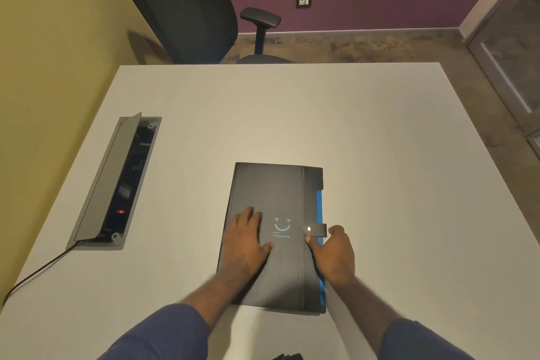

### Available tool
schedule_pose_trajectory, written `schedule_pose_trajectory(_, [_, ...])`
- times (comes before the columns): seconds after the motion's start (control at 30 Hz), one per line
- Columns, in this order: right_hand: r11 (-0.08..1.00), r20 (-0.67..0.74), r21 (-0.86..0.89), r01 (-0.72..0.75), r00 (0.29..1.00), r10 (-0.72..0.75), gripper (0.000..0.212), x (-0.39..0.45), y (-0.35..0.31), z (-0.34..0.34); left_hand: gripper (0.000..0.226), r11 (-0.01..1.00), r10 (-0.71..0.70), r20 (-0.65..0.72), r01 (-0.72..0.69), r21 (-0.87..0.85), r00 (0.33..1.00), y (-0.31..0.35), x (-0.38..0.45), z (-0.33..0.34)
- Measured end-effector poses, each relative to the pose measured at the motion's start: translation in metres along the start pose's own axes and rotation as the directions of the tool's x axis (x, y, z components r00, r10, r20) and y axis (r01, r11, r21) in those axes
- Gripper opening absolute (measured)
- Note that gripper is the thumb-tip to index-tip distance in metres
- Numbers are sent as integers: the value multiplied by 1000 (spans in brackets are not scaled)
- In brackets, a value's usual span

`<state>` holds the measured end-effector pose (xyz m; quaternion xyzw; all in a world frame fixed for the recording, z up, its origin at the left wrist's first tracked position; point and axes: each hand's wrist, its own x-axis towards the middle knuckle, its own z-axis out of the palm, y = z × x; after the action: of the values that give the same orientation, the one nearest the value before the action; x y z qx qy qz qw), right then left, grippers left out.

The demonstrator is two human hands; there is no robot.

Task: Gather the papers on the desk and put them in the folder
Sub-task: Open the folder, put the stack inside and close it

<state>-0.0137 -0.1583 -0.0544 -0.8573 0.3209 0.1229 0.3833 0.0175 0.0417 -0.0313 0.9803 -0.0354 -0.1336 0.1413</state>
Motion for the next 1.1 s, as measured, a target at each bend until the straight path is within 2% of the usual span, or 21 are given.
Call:
schedule_pose_trajectory(0.07, [999, 15, 30, -42, 999, 41, 53, -7, 0, 2, 88, 986, -167, -45, 168, 12, 985, -18, -6, -5])
schedule_pose_trajectory(0.17, [996, 35, 64, -64, 997, 62, 46, -10, -2, 4, 88, 906, -417, 18, 417, -79, 909, -30, -11, -10])
schedule_pose_trajectory(0.33, [984, 40, 136, -111, 993, 107, 37, -6, -8, 2, 68, 833, -489, 109, 501, -234, 865, -35, -9, -15])
schedule_pose_trajectory(0.53, [986, 34, 149, -78, 997, 74, 30, -7, -7, -2, 37, 719, -463, 167, 479, -504, 871, -52, -10, -17])
schedule_pose_trajectory(0.7, [988, -33, 153, -30, 999, 35, 25, -19, -25, 4, 26, 634, -459, 144, 437, -638, 877, -67, -12, -32])
schedule_pose_trajectory(0.83, [973, -32, 228, 37, 999, -31, 18, -25, -54, 10, 21, 643, -449, 75, 380, -665, 891, -85, -12, -49])
schedule_pose_trajectory(0.93, [955, -18, 281, 92, 996, -90, 24, -29, -78, 18, 25, 641, -468, 38, 369, -673, 883, -102, -10, -62])
schedule_pose_trajectory(1.1, [967, 76, 220, 126, 986, -145, 9, -26, -115, 35, 25, 626, -478, 16, 354, -695, 878, -140, 1, -86])
